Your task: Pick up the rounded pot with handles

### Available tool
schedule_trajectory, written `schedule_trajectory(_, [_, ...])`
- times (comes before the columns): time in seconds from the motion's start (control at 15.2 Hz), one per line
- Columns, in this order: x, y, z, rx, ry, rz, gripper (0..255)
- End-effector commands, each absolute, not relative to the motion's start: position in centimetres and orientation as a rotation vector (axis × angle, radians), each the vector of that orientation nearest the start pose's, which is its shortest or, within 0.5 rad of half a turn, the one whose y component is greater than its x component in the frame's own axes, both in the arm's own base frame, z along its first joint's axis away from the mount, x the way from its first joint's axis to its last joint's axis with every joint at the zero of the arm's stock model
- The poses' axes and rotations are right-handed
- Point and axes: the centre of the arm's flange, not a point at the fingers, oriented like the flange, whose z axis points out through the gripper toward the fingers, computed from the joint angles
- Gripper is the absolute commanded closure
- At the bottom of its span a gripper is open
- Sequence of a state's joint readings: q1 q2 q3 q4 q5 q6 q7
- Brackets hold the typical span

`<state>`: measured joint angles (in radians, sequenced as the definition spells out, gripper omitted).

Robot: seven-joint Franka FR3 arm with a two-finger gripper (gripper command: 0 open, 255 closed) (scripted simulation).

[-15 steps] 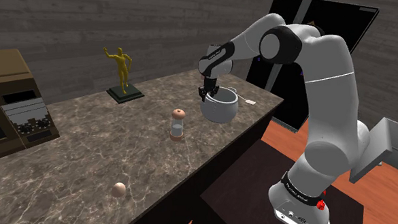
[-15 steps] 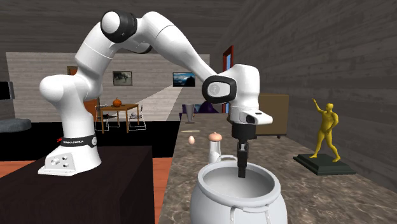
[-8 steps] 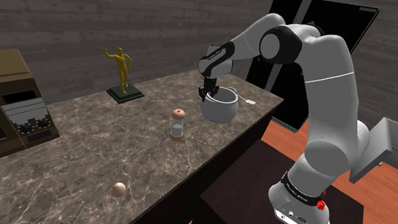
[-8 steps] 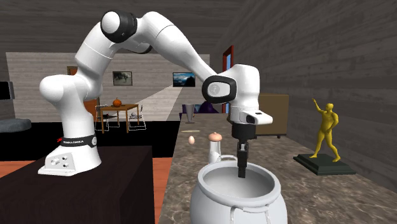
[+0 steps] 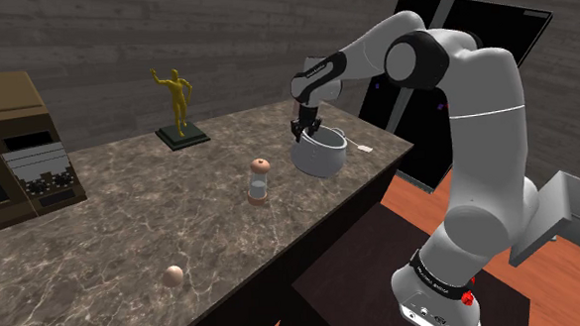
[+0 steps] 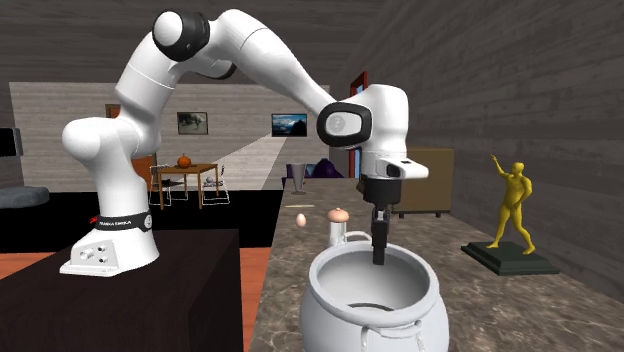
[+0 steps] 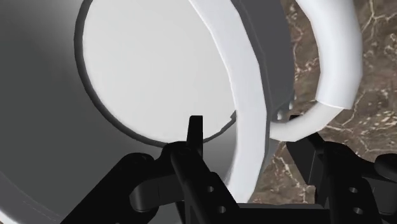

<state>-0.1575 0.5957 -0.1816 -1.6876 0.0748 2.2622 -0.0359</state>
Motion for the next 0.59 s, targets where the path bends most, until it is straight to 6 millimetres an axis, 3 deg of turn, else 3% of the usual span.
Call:
schedule_trajectory(0.0, [64.5,-21.2,27.2,-3.144,0.509,0.013,255])
schedule_trajectory(0.4, [64.5,-21.2,30.4,-3.144,0.509,0.013,255])
schedule_trajectory(0.53, [64.5,-21.2,30.5,-3.144,0.509,0.013,255])
